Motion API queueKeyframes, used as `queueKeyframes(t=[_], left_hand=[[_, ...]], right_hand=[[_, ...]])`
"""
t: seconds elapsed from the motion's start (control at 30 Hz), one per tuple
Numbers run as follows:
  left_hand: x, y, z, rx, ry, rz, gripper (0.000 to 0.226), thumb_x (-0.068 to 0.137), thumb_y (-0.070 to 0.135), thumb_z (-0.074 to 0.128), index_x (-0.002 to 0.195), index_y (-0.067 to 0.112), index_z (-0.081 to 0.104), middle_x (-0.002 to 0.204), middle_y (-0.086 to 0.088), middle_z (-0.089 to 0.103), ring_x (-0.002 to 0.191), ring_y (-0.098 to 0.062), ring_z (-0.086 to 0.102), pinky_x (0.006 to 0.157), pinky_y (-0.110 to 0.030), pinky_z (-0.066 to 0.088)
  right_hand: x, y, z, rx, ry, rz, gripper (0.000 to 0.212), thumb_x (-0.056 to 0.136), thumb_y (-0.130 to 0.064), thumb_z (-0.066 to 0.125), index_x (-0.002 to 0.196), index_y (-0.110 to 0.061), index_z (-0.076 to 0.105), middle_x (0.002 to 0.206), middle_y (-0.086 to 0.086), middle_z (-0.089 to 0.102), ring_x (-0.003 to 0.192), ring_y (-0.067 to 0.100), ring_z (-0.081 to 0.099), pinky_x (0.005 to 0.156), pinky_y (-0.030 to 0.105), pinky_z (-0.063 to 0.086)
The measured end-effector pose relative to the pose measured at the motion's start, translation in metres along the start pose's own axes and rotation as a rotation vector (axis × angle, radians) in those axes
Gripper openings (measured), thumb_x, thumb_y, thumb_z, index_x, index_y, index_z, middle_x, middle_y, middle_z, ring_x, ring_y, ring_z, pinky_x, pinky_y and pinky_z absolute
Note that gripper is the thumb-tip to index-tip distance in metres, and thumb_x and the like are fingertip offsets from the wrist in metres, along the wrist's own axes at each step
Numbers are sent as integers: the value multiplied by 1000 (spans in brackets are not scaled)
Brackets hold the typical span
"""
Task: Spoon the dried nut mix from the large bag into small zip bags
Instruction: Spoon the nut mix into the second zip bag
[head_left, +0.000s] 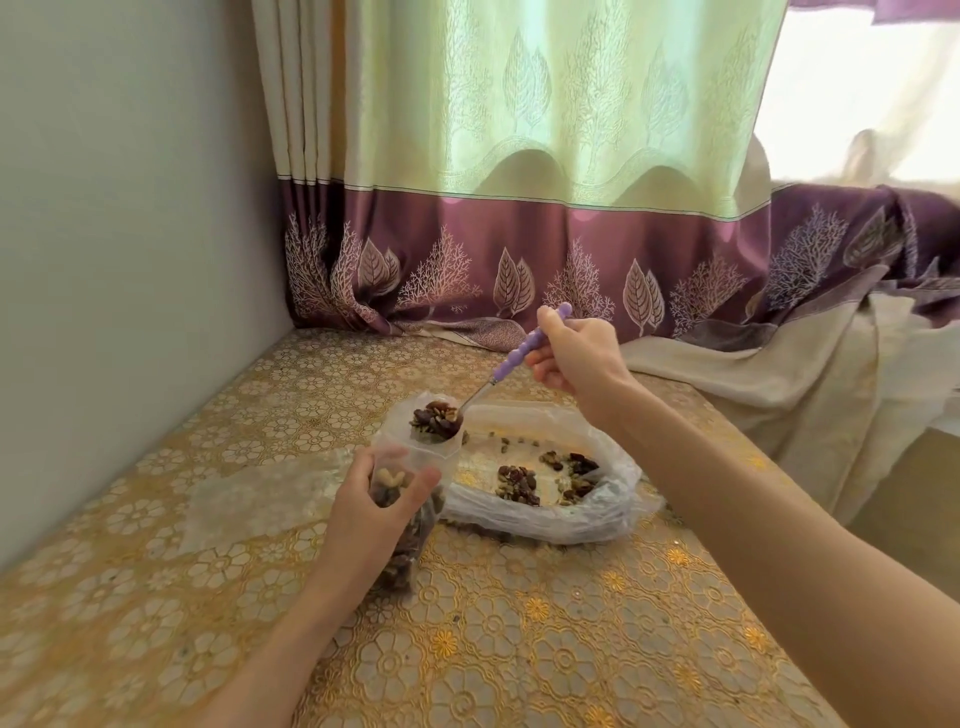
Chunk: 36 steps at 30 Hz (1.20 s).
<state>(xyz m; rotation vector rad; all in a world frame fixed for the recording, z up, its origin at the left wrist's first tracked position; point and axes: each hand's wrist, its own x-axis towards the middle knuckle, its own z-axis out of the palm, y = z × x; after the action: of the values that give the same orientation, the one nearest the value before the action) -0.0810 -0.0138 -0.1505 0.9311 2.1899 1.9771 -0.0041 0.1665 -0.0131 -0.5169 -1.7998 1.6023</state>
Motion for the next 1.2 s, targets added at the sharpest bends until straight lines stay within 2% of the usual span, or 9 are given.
queueKeyframes(t=[0.1, 0.2, 0.3, 0.4, 0.73, 0.87, 0.97, 1.1, 1.2], left_hand=[[-1, 3, 0, -31, -15, 28, 46, 60, 63, 64, 97, 35, 54, 88, 29, 61, 82, 9, 60, 64, -12, 47], [0, 3, -1, -53, -15, 31, 45, 60, 61, 66, 95, 34, 56, 88, 30, 60, 82, 7, 60, 69, -22, 49], [1, 1, -1, -64, -26, 28, 44, 60, 60, 67, 95, 36, 57, 88, 29, 61, 82, 6, 61, 75, -27, 50], [1, 1, -1, -56, -20, 21, 49, 56, 63, 66, 94, 34, 56, 86, 29, 61, 81, 7, 60, 71, -22, 48], [1, 0, 0, -22, 27, 21, 51, 58, 59, 67, 87, 19, 53, 79, 7, 62, 69, 3, 61, 61, -21, 47], [1, 0, 0, -14, 31, 36, 53, 60, 56, 67, 90, 14, 53, 79, 5, 61, 68, 3, 60, 59, -19, 49], [1, 0, 1, -19, 31, 40, 54, 61, 55, 68, 91, 13, 54, 80, 5, 61, 69, 4, 60, 59, -15, 50], [1, 1, 0, -15, 34, 26, 57, 60, 56, 67, 93, 11, 53, 83, 0, 61, 71, -3, 60, 67, -26, 53], [0, 2, 0, -13, 32, 33, 54, 60, 56, 67, 92, 13, 53, 83, 3, 62, 71, 3, 60, 66, -24, 51]], right_hand=[[-13, -3, 12, -118, -77, -225, 38, 99, -18, 45, 66, -4, 59, 55, 9, 66, 40, 12, 49, 37, 15, 36], [-24, -5, 20, -197, -123, -415, 33, 98, -17, 49, 73, 2, 60, 59, 12, 65, 43, 15, 53, 40, 15, 38], [-29, -7, 22, -198, -159, -501, 30, 97, -15, 49, 73, 0, 59, 62, 13, 67, 44, 16, 54, 41, 14, 39], [-28, -10, 17, -147, -158, -515, 30, 99, -15, 46, 73, -3, 57, 65, 19, 69, 43, 18, 54, 41, 15, 39], [-7, 21, -41, -51, 199, -190, 36, 101, -21, 42, 72, -5, 57, 60, 9, 67, 45, 14, 52, 39, 20, 38], [0, 47, -62, -194, 237, -56, 37, 101, -21, 41, 72, -5, 57, 69, 14, 69, 49, 15, 55, 44, 21, 41], [2, 62, -73, -269, 253, 3, 39, 102, -21, 39, 71, -6, 57, 61, 7, 68, 49, 14, 56, 43, 21, 40], [2, 72, -82, -310, 254, 48, 39, 102, -22, 38, 72, -6, 58, 56, 3, 67, 46, 10, 58, 39, 18, 39], [1, 75, -84, -324, 227, 93, 40, 102, -23, 39, 72, -5, 59, 61, 8, 65, 47, 11, 58, 37, 17, 40]])
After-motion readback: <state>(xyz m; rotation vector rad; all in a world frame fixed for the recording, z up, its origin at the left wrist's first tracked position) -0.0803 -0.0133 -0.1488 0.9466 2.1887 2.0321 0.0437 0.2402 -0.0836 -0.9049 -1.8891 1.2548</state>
